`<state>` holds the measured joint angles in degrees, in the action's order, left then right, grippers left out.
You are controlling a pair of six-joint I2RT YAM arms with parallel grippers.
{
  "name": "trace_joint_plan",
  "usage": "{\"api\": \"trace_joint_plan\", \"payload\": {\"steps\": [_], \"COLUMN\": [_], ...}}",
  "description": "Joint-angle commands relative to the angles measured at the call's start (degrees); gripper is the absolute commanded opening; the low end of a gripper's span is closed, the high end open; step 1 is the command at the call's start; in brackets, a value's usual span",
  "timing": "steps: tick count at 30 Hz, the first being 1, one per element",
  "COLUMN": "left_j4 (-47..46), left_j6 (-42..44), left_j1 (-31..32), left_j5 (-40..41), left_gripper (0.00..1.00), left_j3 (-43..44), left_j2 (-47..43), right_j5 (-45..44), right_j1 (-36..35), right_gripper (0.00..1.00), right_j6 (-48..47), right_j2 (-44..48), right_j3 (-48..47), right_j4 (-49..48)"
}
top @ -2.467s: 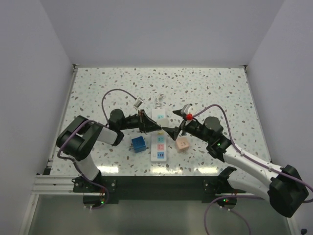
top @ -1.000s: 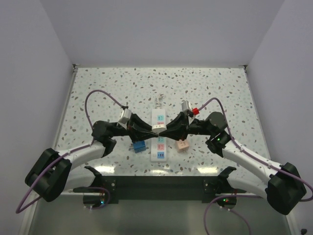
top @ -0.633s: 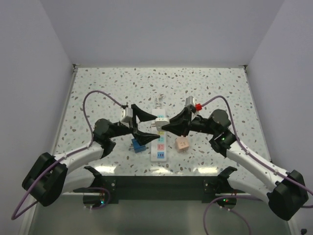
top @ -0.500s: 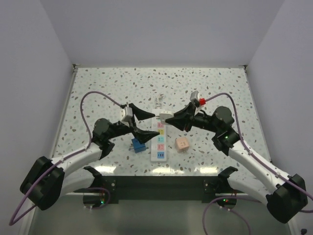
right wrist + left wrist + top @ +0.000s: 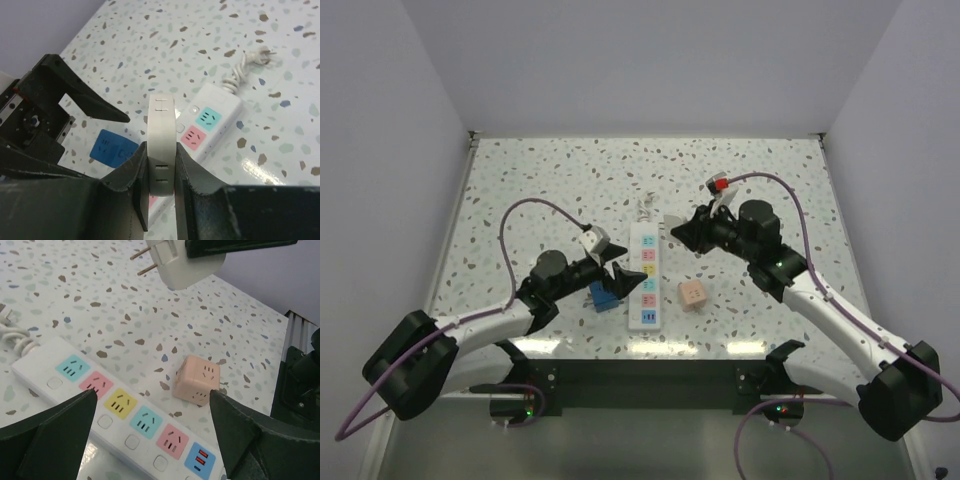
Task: Insert the plug
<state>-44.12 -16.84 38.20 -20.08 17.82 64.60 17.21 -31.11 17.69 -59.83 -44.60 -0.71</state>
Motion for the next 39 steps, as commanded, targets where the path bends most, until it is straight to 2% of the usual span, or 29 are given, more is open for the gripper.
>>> {"api": "trace_joint_plan", "payload": {"steps": [1, 5, 11, 19, 28, 34, 39], "left_j4": [-0.4, 0.2, 3.0, 6.2, 10.5, 13.0, 10.6], "left_j6": [-0.7, -0.9, 0.4, -1.4, -4.5, -4.8, -2.5], "left_j1": [3.4, 7.2, 11.2, 17.5, 22.8, 26.5, 28.7], "left_j5": [4.3, 8.3, 15.6, 22.0, 30.0, 33.1, 33.0], "left_gripper": [1.00, 1.00, 0.98, 0.96, 0.97, 0.98, 0.99], "left_j3": [-0.1, 0.4, -2.0, -4.2, -5.3, -5.3, -6.8], "left_j2": [2.4, 4.7, 2.6, 4.1, 3.1, 2.7, 0.5], "right_j5": [-6.8, -7.0, -8.3, -9.7, -8.5, -8.0, -8.3], "right_j1": [-0.1, -0.2, -0.9, -0.9, -0.8, -0.9, -0.9], "right_gripper": [0.00, 0.00, 0.00, 0.00, 0.00, 0.00, 0.00], "right_j6": [1.5, 2.3, 3.8, 4.0, 3.8, 3.3, 3.0], "right_j2": [0.3, -0.5, -0.2, 3.6, 3.7, 3.7, 3.9], "right_j3": [-2.6, -3.0, -2.2, -0.8, 0.1, 0.3, 0.4], "right_j4": [4.0, 5.6, 6.9, 7.4, 6.6, 6.3, 6.2]}}
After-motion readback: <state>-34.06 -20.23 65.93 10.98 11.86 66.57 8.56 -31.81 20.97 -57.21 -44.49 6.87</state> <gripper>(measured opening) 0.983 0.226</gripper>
